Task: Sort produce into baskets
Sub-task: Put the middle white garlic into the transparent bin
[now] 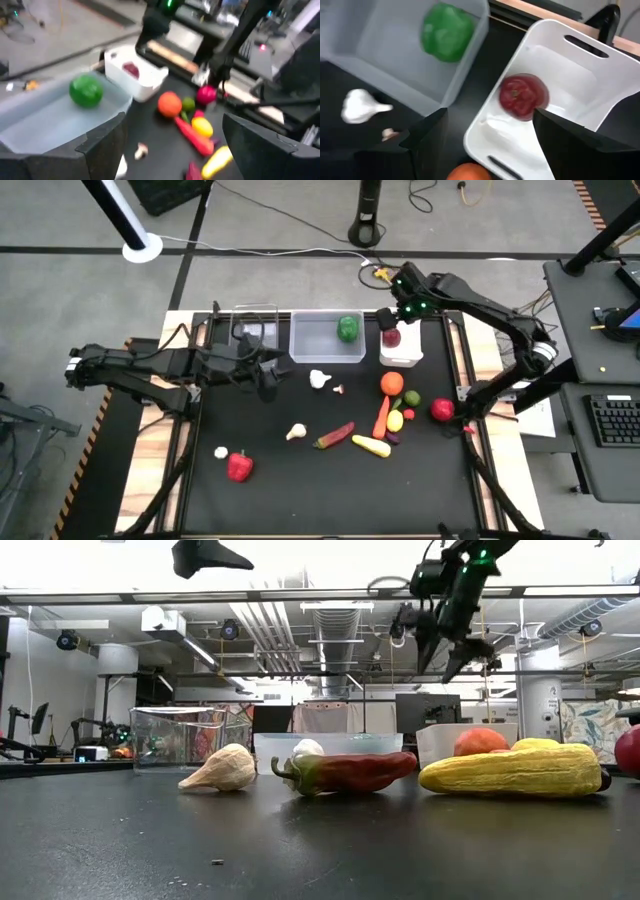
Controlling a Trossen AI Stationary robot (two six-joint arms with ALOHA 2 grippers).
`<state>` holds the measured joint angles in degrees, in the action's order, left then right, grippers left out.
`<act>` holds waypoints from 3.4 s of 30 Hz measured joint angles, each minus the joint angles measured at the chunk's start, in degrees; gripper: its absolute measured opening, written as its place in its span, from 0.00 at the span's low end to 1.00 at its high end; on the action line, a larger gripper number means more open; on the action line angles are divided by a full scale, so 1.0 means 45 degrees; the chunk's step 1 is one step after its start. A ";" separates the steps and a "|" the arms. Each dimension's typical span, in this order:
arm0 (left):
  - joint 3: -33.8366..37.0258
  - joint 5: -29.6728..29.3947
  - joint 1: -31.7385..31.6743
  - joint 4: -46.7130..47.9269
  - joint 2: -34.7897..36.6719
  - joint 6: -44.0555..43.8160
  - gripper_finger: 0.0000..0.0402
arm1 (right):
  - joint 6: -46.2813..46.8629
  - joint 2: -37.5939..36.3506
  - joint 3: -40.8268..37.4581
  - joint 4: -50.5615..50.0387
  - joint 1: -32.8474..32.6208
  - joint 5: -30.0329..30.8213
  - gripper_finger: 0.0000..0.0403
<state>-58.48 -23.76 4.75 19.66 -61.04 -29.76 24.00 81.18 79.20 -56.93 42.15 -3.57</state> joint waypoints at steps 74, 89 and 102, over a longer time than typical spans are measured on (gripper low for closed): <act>0.1928 0.3162 0.2150 -0.0837 -0.6309 0.0246 0.09 | 0.0200 -0.0941 -0.0034 0.0121 -0.1505 0.0131 0.69; -0.1795 0.2136 -0.2175 0.2624 -0.5386 0.5051 0.10 | 0.0344 -0.1060 -0.0034 0.0193 -0.1505 -0.0339 0.69; -0.5936 0.5165 -0.7264 0.4093 -0.7992 0.5169 0.09 | 0.0694 -0.1876 -0.0034 -0.0257 -0.1505 -0.0309 0.69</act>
<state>-85.19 -0.51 -27.94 38.07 -97.00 -6.50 27.12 72.74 79.05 -58.08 35.38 -4.96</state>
